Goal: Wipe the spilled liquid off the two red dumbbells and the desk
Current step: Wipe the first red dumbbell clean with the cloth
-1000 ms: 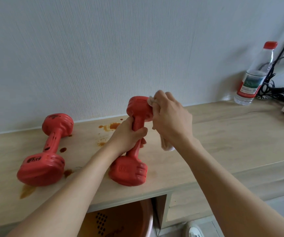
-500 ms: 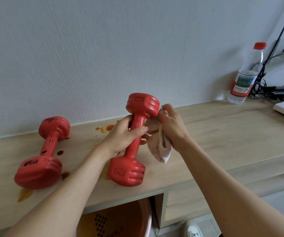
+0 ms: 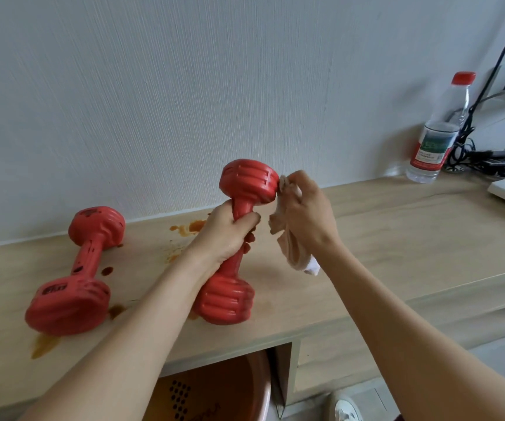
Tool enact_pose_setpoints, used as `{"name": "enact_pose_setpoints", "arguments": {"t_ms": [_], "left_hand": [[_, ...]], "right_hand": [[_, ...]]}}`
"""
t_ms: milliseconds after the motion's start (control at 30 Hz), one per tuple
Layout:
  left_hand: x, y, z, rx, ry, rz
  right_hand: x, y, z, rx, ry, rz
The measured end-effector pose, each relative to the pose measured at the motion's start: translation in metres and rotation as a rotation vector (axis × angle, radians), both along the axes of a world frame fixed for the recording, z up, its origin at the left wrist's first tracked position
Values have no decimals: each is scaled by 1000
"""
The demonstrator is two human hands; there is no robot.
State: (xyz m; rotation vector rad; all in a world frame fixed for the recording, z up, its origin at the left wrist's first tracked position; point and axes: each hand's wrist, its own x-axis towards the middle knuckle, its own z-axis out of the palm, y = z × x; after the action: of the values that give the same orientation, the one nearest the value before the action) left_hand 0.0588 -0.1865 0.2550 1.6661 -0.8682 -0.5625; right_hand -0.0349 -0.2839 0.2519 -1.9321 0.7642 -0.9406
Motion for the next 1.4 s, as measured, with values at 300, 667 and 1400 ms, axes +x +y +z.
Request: {"name": "enact_pose_setpoints", "arguments": {"t_ms": [300, 667, 1400], "left_hand": [[5, 1, -4, -62, 35, 5], [5, 2, -3, -96, 96, -23], [6, 5, -3, -74, 89, -165]], "right_hand": [[3, 12, 16, -322, -79, -63], [-2, 24, 20, -456, -32, -84], [-8, 1, 1, 190, -262, 123]]}}
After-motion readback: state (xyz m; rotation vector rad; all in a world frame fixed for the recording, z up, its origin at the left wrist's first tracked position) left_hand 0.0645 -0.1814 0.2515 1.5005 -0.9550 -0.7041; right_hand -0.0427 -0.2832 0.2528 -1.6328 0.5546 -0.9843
